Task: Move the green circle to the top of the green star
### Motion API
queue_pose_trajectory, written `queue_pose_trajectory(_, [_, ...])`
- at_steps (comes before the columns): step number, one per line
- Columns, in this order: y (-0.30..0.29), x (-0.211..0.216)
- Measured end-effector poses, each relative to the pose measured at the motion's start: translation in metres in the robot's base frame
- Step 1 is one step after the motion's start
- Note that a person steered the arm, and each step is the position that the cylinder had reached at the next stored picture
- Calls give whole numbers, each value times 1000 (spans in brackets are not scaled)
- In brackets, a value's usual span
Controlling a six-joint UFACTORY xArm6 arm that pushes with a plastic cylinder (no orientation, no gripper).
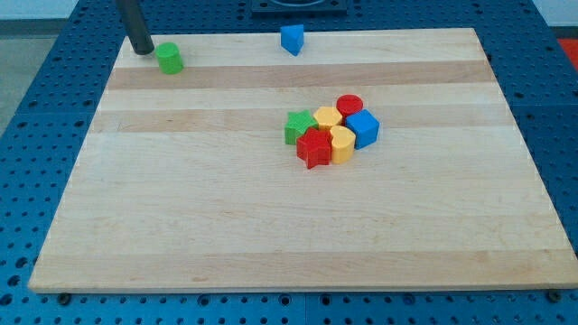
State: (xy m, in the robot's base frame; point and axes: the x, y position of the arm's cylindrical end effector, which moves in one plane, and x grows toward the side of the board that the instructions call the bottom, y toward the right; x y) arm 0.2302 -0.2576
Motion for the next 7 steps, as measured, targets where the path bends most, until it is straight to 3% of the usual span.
queue_pose_trajectory(3, [70,19])
queue_pose_trajectory(7, [174,77])
